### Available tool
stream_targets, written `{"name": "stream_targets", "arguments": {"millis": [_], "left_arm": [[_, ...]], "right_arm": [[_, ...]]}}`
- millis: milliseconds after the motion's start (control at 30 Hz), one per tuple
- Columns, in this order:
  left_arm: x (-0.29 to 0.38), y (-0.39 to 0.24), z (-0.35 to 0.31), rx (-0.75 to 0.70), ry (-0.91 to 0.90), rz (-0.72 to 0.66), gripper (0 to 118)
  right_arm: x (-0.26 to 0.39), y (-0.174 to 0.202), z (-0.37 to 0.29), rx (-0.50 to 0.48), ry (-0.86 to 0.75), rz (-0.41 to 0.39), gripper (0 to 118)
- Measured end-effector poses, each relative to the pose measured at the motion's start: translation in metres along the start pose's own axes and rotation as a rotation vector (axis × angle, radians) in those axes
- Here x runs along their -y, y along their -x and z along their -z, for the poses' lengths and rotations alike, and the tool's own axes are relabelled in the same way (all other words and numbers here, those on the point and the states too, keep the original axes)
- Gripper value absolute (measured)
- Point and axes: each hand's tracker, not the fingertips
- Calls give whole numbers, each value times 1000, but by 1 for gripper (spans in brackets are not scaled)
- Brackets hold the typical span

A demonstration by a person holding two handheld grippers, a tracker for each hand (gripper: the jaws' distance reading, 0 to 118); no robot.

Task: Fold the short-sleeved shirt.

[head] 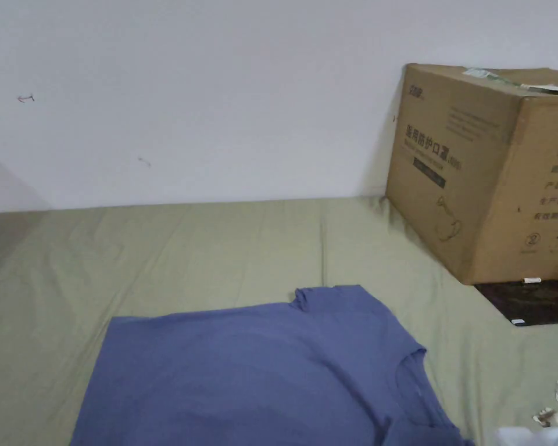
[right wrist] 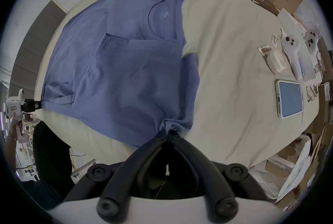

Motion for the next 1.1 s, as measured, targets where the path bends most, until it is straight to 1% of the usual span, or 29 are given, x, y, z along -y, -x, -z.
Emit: {"name": "stream_targets", "arguments": {"millis": [133, 167, 200, 233, 267, 300, 333, 367, 400, 433, 533, 567, 600, 700, 733, 767, 800, 833, 867, 900, 933, 1000, 1067, 1100], "left_arm": [[4, 0, -8, 10, -29, -5, 0], [7, -7, -15, 13, -41, -11, 5], [9, -8, -17, 13, -55, -14, 15], [11, -10, -19, 15, -79, -21, 35], [14, -6, -19, 14, -96, -31, 72], [16, -1, -19, 32, -125, -43, 91], [20, -3, -23, 60, -144, -68, 99], [24, -6, -27, 69, -148, -81, 99], [29, -10, -31, 69, -172, -84, 114], [35, -15, -42, 79, -236, -89, 116], [47, -30, -68, 70, -380, -129, 114], [48, -32, -78, 70, -433, -140, 114], [51, -36, -88, 76, -479, -155, 114], [54, -44, -114, 62, -590, -203, 113], [55, -46, -122, 69, -614, -205, 107], [57, -49, -130, 69, -659, -212, 86], [59, -52, -137, 58, -691, -224, 57], [56, -49, -140, 55, -714, -228, 24], [56, -50, -144, 48, -722, -223, 3], [57, -53, -147, 33, -734, -217, 3], [59, -55, -152, 18, -759, -202, 3], [58, -52, -155, 4, -762, -167, 2], [57, -53, -157, -49, -741, -151, 2], [56, -48, -154, -47, -734, -146, 2]], "right_arm": [[3, 1, -3, -3, -28, 30, 0], [4, 2, -4, -2, -33, 34, 7], [5, 2, -4, 1, -39, 37, 26], [7, 4, -4, 9, -44, 36, 58], [10, 6, -4, 39, -53, 26, 95], [13, 8, -5, 58, -67, 10, 105], [18, 7, -8, 71, -114, -13, 108], [21, 10, -14, 69, -156, -20, 108], [24, 12, -21, 55, -190, -15, 111], [28, 15, -29, 35, -234, 6, 111], [41, 25, -59, -60, -380, 129, 111], [45, 30, -71, -84, -447, 145, 112], [49, 37, -82, -95, -507, 145, 112], [53, 55, -106, -97, -606, 135, 111], [54, 62, -113, -103, -658, 142, 110], [56, 67, -120, -124, -714, 148, 103], [57, 70, -126, -155, -759, 152, 88], [57, 76, -132, -172, -785, 143, 63], [56, 83, -137, -163, -802, 130, 15], [55, 87, -140, -140, -815, 123, 1], [54, 91, -143, -115, -827, 117, 1], [51, 93, -149, -133, -838, 119, 1], [50, 94, -152, -153, -848, 144, 1], [49, 94, -153, -161, -849, 156, 1]]}}
